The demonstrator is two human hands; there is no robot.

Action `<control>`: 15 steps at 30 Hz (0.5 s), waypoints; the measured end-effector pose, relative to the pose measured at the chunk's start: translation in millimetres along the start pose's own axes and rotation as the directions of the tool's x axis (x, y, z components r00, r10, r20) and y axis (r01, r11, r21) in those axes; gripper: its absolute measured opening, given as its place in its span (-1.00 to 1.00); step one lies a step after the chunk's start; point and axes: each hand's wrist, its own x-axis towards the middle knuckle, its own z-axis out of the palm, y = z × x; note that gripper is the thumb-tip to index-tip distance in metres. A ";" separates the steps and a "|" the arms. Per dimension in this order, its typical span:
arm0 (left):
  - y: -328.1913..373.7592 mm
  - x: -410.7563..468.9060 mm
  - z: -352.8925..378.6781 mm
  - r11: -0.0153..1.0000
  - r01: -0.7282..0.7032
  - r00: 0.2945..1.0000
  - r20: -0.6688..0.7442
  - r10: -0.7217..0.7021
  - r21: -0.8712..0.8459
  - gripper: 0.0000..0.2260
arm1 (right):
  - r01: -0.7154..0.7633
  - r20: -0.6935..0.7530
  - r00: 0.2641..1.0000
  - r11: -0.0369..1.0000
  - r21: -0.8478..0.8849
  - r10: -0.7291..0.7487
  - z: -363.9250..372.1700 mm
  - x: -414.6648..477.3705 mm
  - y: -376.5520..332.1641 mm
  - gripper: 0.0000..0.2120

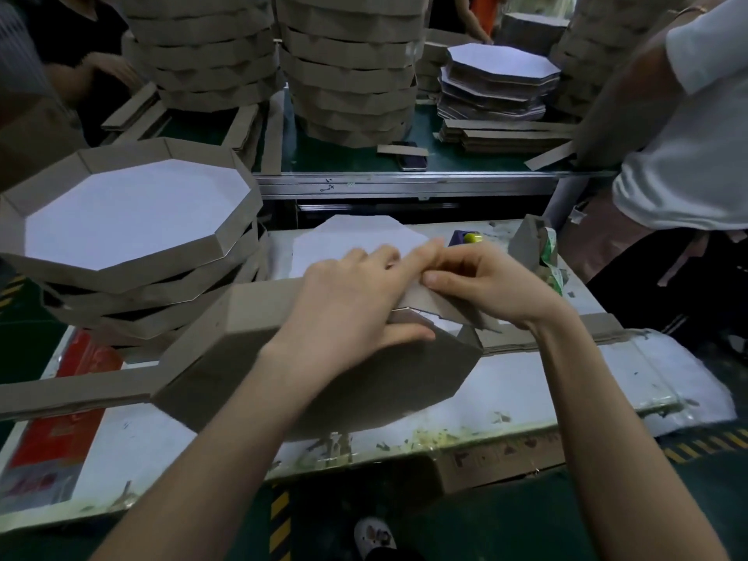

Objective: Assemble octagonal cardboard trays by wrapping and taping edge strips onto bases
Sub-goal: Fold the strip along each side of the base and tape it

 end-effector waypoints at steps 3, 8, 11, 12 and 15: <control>-1.8 6.1 6.4 0.999 -0.042 0.999 -0.011 0.042 -0.015 -0.32 | -0.024 -0.008 1.000 1.000 0.008 0.024 -8.0 -6.8 3.2 -0.83; -25.3 -11.6 -5.2 0.935 0.004 0.989 -0.137 -0.057 -0.354 -0.36 | -0.041 0.002 0.999 0.999 -0.021 0.041 -28.5 -10.3 0.3 -0.84; -31.0 -25.1 3.9 0.847 0.016 0.978 -0.168 -0.124 -0.532 -0.39 | 0.030 0.015 0.999 0.998 0.053 -0.031 -27.1 -5.1 -11.0 -0.84; -30.9 -30.2 9.2 0.826 0.035 0.978 -0.150 -0.143 -0.563 -0.39 | 0.027 0.022 0.999 0.999 0.018 -0.028 -24.9 -1.5 -13.1 -0.86; -33.1 -43.4 24.1 0.787 0.089 0.970 -0.127 -0.208 -0.611 -0.43 | 0.012 0.071 0.997 0.994 -0.107 -0.005 -14.0 9.0 -17.1 -0.91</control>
